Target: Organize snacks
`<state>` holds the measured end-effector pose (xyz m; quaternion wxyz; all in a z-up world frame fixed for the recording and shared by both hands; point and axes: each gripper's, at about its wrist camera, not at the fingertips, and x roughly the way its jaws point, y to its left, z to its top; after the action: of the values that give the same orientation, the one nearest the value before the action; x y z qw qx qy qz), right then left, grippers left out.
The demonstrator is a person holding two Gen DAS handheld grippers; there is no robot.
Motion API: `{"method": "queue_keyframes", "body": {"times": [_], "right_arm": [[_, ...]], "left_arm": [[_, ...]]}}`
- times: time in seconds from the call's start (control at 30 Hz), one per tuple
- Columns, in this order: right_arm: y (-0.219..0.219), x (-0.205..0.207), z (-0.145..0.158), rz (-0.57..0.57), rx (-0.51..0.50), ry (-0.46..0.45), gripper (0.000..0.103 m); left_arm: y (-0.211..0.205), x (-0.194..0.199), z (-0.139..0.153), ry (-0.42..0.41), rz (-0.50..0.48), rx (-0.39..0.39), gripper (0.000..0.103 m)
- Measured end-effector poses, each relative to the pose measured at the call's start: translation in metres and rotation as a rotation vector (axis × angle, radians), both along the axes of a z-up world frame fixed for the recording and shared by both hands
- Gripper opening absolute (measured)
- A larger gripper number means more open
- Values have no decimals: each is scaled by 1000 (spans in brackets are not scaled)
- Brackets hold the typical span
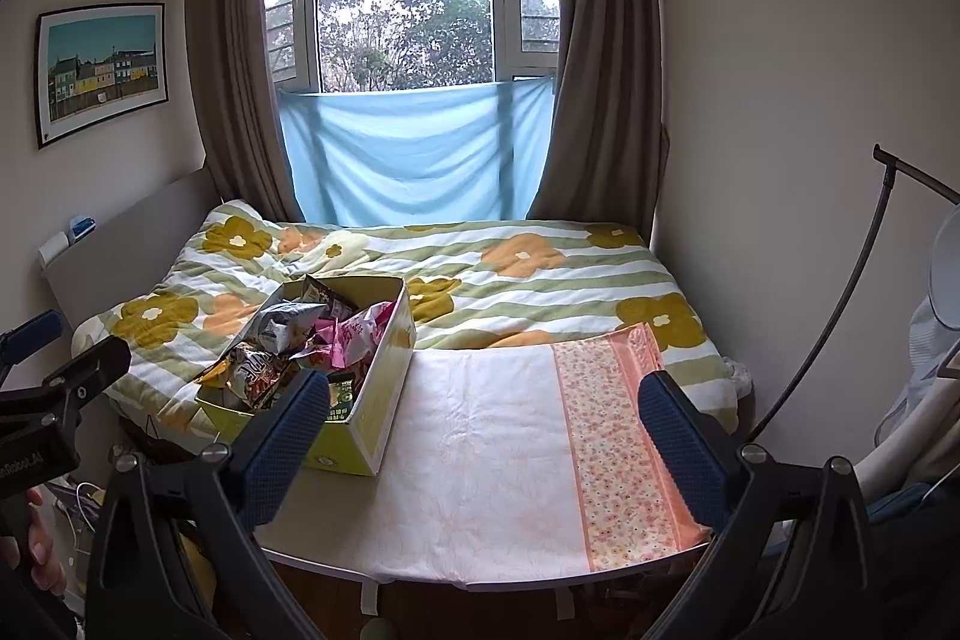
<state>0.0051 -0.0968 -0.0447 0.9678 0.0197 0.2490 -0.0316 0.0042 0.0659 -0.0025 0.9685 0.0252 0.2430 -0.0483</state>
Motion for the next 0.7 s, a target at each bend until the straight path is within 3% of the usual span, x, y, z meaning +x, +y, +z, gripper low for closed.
{"method": "queue_keyframes", "body": {"times": [0.47, 0.7], "right_arm": [[1, -1, -1, -9, 8, 0, 102], [2, -1, 1, -6, 8, -3, 102]], "left_arm": [[3, -2, -5, 11, 11, -5, 103], [2, -13, 0, -44, 33, 15, 103]]}}
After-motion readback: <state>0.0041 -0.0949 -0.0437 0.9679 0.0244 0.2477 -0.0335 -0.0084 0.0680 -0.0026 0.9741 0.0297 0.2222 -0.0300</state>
